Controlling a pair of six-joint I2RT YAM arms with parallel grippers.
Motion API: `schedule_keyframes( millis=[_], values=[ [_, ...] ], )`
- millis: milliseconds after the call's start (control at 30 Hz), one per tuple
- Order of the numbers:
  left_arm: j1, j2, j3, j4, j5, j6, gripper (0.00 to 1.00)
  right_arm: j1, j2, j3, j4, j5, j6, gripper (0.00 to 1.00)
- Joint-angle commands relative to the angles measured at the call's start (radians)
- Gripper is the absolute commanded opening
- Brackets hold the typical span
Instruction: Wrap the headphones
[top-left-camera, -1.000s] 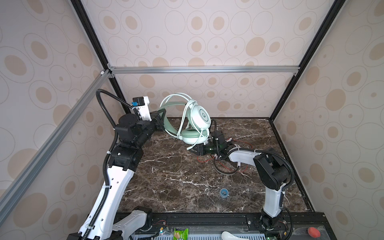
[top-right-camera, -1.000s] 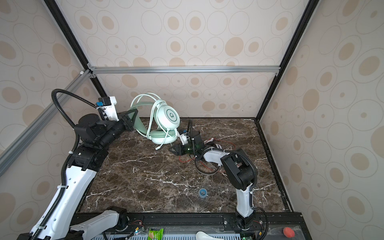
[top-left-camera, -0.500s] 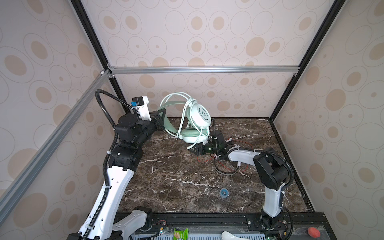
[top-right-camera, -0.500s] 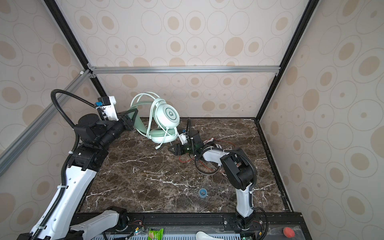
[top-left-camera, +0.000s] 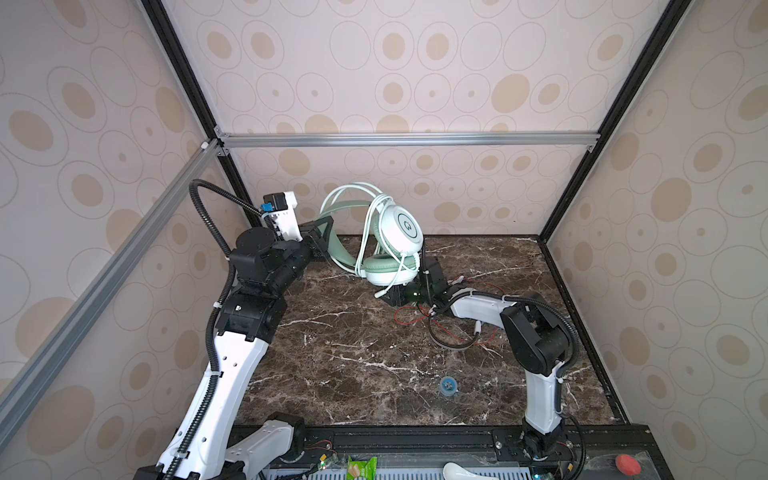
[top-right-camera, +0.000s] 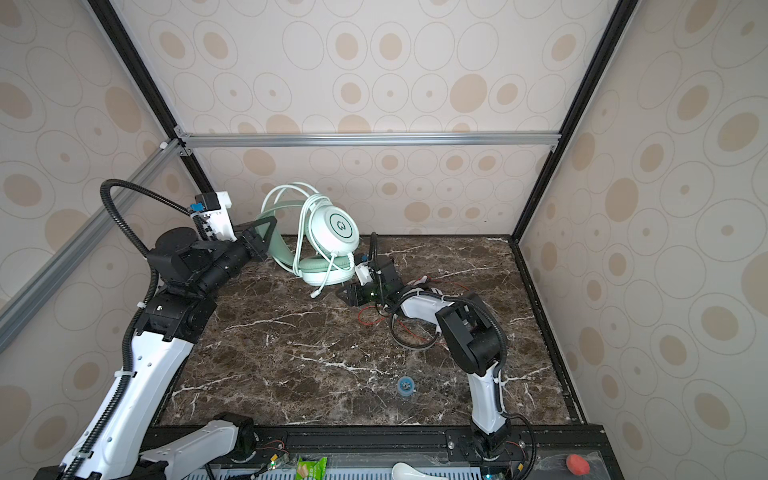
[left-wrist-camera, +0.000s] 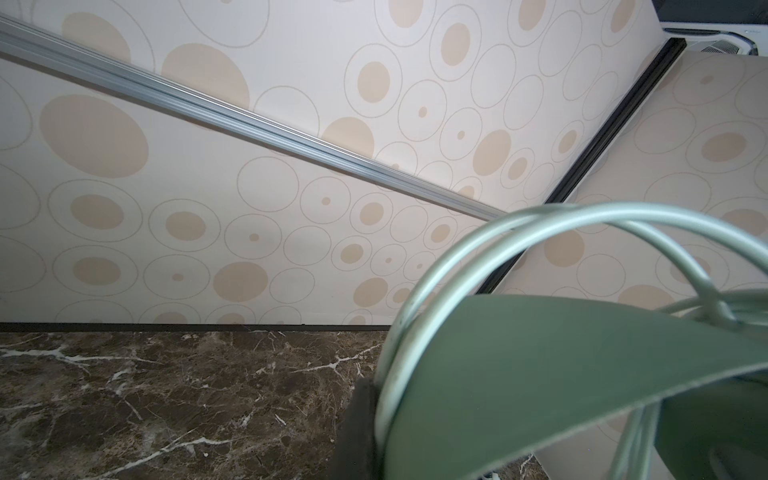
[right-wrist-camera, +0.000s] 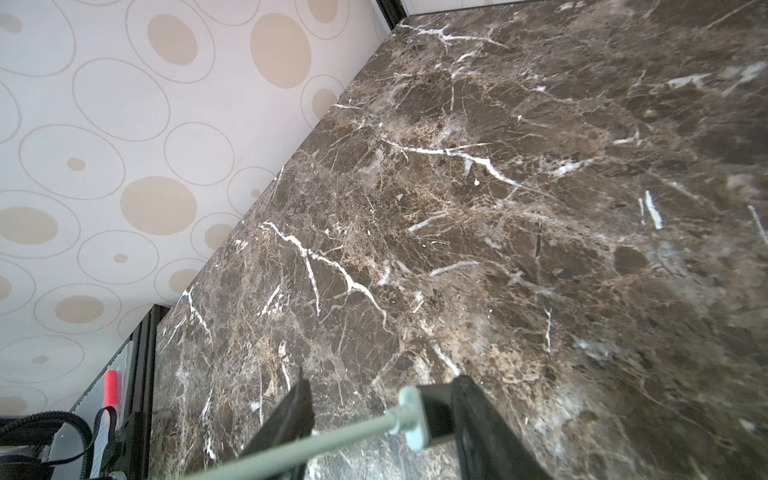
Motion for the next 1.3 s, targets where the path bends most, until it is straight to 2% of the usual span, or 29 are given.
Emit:
schedule_keyframes(
  millis=[0,433,1067,1267],
  values=[
    [-0.004,-0.027,0.059,0.103,0.013,-0.071,0.00,0.008,0.021,0.027,-0.017,0.013,-0.014,0.50],
    [-0.004,-0.030,0.053,0.103,0.008,-0.092,0.00,0.007,0.032,0.046,-0.027,0.044,-0.019,0.44],
    [-0.004,-0.041,0.031,0.103,0.008,-0.116,0.00,0.008,0.063,0.113,-0.055,0.083,-0.072,0.51],
    [-0.004,-0.038,0.033,0.104,0.009,-0.117,0.00,0.008,0.076,0.138,-0.068,0.089,-0.075,0.47]
  ],
)
